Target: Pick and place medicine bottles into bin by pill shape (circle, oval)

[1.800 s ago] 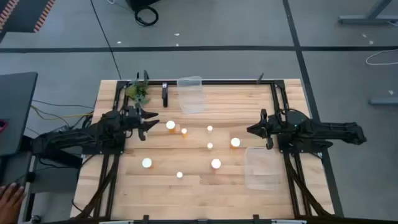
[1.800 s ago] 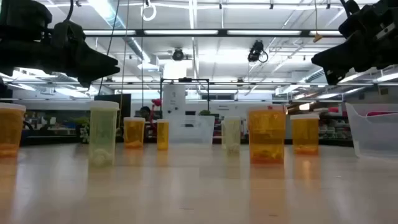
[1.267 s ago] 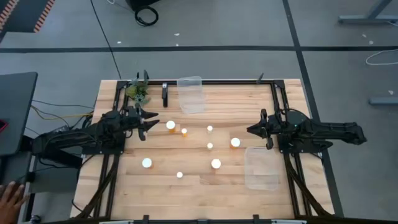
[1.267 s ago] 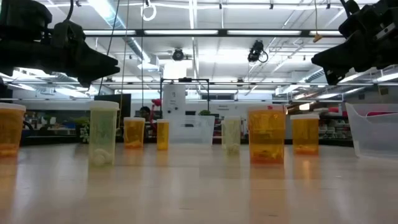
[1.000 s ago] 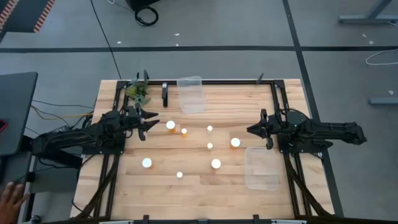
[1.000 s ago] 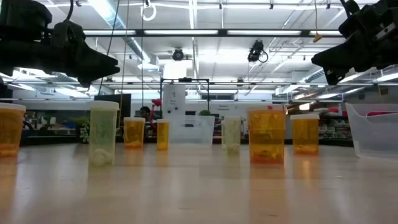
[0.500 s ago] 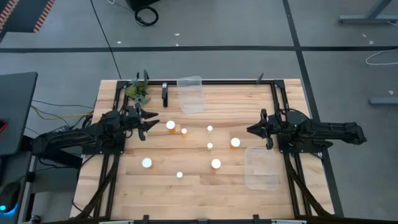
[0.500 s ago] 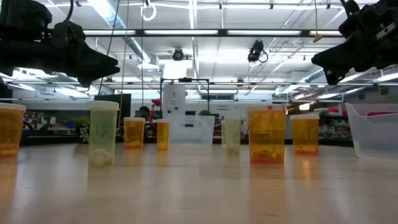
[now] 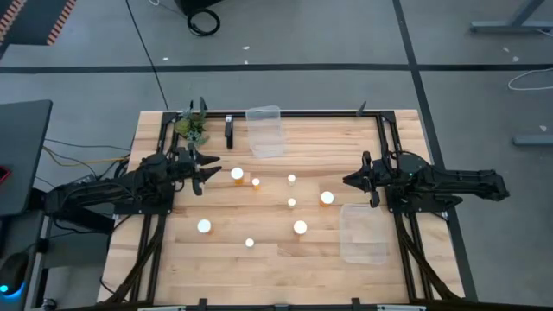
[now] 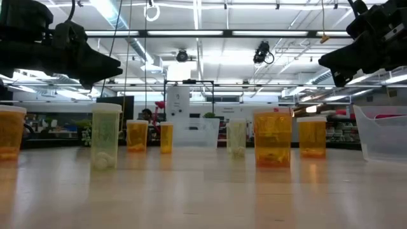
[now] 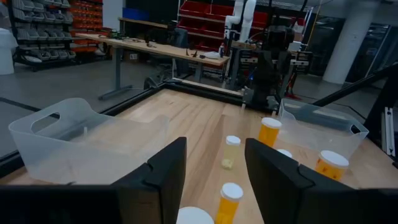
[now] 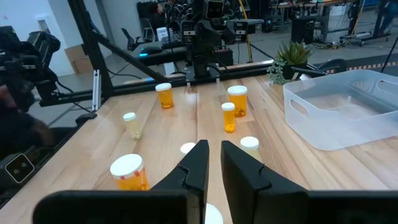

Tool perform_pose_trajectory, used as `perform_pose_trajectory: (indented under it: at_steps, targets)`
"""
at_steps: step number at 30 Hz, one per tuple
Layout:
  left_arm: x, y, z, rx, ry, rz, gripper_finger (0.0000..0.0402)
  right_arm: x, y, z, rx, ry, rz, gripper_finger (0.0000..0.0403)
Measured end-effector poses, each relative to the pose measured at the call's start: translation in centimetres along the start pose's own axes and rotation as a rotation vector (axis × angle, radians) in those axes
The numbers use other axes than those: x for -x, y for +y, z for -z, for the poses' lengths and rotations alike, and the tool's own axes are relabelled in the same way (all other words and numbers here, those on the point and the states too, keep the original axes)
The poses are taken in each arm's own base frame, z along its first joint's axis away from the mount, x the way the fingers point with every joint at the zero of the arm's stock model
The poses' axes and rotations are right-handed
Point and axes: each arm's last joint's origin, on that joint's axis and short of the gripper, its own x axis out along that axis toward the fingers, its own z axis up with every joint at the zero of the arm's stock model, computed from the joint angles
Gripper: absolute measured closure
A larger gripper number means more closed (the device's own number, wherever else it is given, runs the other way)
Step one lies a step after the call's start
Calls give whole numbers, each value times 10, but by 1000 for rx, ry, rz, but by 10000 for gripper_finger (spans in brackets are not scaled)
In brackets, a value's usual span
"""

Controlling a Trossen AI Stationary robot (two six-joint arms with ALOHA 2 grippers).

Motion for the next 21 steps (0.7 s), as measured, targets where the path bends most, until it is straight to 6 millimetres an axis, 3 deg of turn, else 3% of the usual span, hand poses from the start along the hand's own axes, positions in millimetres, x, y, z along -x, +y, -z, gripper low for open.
perform_pose_trajectory:
  at_steps: [7, 13, 21]
  targets:
    - [0, 0, 0, 22, -1, 0, 230, 0, 0, 0, 0, 0, 0, 354]
    - [0, -1, 2, 276, 28, 38, 230, 0, 0, 0, 0, 0, 0, 354]
    - [1, -2, 10, 307, 127, 77, 230, 0, 0, 0, 0, 0, 0, 354]
